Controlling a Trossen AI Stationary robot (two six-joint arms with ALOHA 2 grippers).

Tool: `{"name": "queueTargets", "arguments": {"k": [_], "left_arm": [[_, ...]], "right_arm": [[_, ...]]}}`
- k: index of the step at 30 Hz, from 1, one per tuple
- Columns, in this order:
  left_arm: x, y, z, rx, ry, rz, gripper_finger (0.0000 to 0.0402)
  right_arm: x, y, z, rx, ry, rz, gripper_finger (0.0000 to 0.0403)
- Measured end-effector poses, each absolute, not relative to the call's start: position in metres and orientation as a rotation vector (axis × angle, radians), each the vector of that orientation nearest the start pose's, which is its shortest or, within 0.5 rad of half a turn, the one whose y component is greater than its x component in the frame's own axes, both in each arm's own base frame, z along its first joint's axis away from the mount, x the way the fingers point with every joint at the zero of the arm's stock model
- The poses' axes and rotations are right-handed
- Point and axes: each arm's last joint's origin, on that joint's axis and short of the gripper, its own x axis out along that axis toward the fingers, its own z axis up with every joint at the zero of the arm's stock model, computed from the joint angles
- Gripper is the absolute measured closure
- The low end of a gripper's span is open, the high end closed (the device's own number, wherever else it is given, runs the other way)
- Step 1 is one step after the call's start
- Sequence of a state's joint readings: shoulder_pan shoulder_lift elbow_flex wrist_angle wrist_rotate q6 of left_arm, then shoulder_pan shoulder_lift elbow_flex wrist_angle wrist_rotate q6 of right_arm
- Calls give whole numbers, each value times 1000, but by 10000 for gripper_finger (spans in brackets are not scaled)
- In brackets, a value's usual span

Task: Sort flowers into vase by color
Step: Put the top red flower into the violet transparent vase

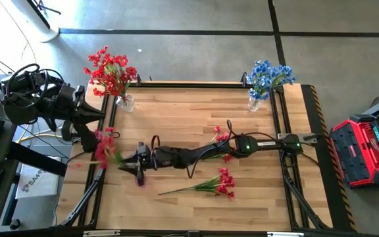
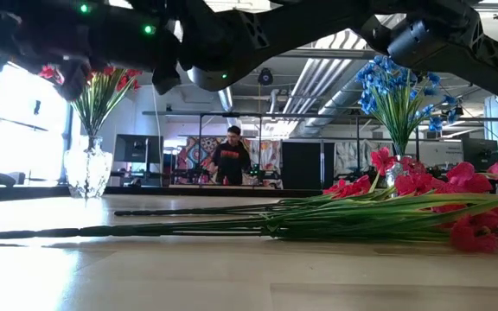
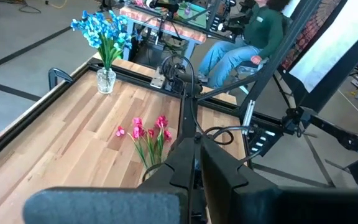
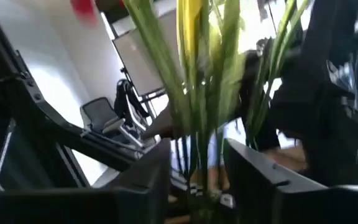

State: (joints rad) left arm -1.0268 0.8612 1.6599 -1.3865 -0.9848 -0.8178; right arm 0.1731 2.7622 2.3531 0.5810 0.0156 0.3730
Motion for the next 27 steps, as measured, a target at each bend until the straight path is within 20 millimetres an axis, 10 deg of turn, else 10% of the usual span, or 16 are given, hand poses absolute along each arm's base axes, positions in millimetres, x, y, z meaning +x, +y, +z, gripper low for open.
{"name": "queueTargets", "arguments": {"k": [13,27], "left_arm": [[44,-26,475,-278,302,86,387],[44,-26,475,-266,287,104,387]], "right_arm": [[589,138,202,719,-1,361,182],[547,111,265,579,413,-217,180]]}}
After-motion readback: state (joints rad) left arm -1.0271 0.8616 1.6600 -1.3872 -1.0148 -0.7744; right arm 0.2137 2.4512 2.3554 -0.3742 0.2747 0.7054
